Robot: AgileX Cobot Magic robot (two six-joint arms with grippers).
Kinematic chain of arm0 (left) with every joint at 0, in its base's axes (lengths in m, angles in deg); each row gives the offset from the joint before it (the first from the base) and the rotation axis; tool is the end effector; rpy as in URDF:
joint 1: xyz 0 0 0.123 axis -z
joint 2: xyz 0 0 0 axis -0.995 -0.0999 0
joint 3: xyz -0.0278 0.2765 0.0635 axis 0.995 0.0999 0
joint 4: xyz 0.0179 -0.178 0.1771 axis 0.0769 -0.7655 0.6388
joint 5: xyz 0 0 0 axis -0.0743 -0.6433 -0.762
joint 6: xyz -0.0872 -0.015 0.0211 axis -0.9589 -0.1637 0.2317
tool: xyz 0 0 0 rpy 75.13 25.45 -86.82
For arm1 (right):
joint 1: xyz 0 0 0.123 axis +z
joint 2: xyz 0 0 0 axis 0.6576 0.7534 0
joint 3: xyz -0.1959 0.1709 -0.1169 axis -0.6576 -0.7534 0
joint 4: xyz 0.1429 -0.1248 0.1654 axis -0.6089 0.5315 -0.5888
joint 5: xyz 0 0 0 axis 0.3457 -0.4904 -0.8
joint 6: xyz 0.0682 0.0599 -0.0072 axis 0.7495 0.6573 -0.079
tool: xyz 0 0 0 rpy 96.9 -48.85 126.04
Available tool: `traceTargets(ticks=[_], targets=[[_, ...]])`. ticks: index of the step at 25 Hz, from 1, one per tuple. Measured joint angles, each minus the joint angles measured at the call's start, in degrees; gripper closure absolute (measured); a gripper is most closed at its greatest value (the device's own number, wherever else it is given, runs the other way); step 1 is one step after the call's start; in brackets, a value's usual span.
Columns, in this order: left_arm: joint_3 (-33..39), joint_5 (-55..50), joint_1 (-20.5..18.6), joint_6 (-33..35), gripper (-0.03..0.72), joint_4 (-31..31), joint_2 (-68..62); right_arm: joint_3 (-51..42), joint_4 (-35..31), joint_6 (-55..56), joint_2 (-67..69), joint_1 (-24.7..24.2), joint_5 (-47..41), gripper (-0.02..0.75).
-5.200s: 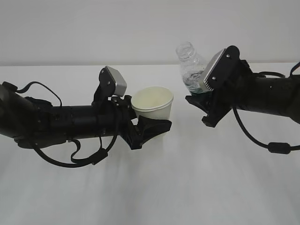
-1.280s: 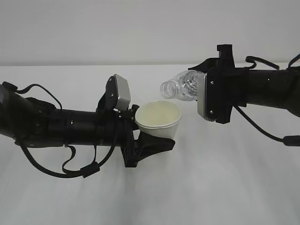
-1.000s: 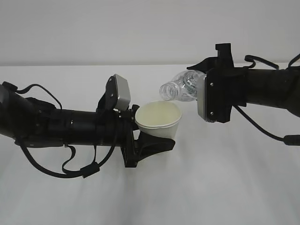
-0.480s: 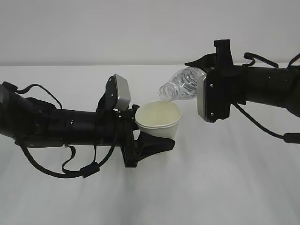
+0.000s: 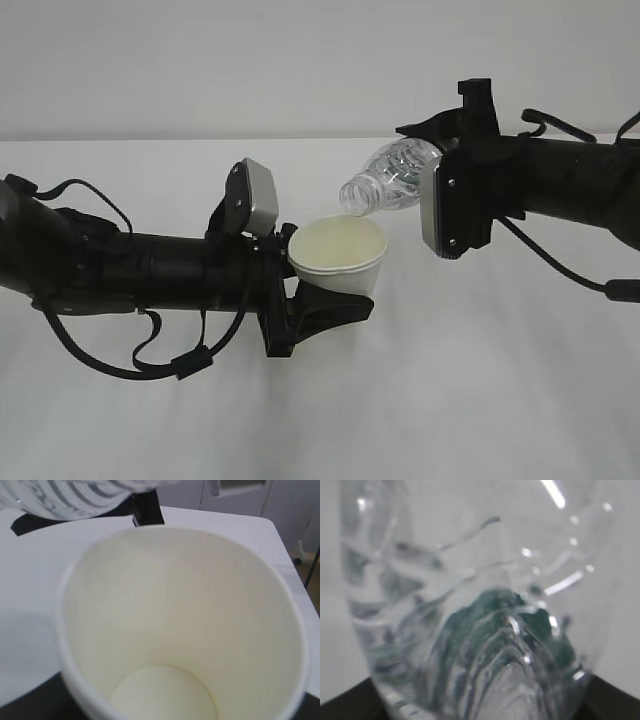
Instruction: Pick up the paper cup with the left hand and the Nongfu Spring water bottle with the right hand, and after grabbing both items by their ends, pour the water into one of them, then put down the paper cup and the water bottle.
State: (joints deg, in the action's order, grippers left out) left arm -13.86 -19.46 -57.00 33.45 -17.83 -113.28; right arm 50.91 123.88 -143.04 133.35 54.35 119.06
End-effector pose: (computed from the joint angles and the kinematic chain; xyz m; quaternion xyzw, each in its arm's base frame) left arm 0.2936 -0.2303 0.1243 0.4940 0.6199 -0.4058 0.4550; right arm 0.3446 0.1146 0.1954 -0.7160 0.3933 -0.2483 0.5205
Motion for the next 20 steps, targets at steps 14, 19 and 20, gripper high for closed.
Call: traceTargets(ticks=[14,19,20], targets=[[0.0,0.0,0.0,0.0,0.213,0.0,0.0,0.0,-1.9,-3.6,0.0,0.0,1.4,0.272],[0.0,0.0,0.0,0.0,0.213,0.0,0.0,0.0,-2.2,-4.9,0.0,0.0,2.2,0.272],[0.0,0.0,0.0,0.0,0.213,0.0,0.0,0.0,-2.2,-5.1,0.0,0.0,2.2,0.272]])
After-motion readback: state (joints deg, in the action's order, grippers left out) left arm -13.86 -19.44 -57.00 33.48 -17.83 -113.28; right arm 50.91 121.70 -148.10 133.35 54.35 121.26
